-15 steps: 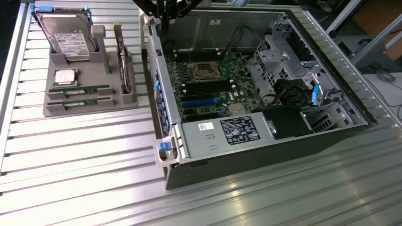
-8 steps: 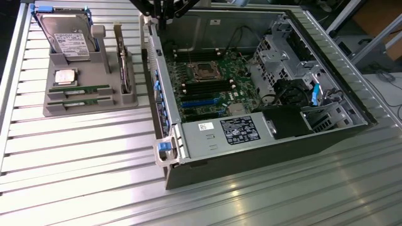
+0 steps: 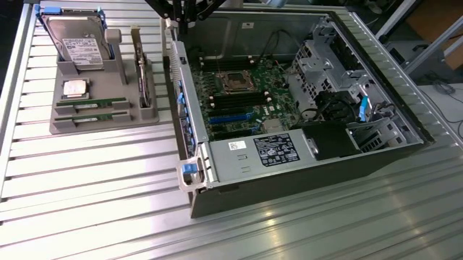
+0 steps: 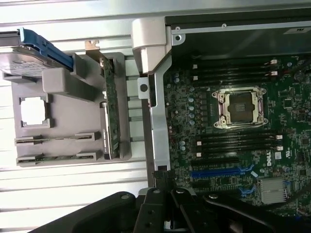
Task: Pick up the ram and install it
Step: 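Reach for the ram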
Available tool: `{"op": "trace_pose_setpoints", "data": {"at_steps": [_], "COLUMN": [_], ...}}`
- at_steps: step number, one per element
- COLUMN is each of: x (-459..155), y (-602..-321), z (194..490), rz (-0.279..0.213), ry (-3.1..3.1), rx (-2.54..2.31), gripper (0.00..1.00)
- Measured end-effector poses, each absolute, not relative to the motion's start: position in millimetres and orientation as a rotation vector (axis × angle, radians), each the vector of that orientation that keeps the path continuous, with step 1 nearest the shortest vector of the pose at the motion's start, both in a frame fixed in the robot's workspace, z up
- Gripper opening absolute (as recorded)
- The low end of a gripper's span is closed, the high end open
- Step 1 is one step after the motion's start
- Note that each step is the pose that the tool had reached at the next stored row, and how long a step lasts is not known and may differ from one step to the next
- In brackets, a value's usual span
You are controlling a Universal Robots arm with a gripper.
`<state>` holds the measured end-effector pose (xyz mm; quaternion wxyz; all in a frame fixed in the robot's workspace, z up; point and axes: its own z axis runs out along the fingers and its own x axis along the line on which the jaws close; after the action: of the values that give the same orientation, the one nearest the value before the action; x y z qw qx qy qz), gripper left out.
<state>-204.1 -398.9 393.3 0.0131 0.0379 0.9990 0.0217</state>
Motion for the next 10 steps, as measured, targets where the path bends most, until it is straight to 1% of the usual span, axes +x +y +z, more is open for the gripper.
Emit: {"op": "trace_pose_setpoints", "data": {"at_steps": [10], "x": [-214.4], "y": [-398.9], "z": [393.3], "rz": [0.068], "ry": [3.112], "rx": [0.118], "gripper": [0.11]}}
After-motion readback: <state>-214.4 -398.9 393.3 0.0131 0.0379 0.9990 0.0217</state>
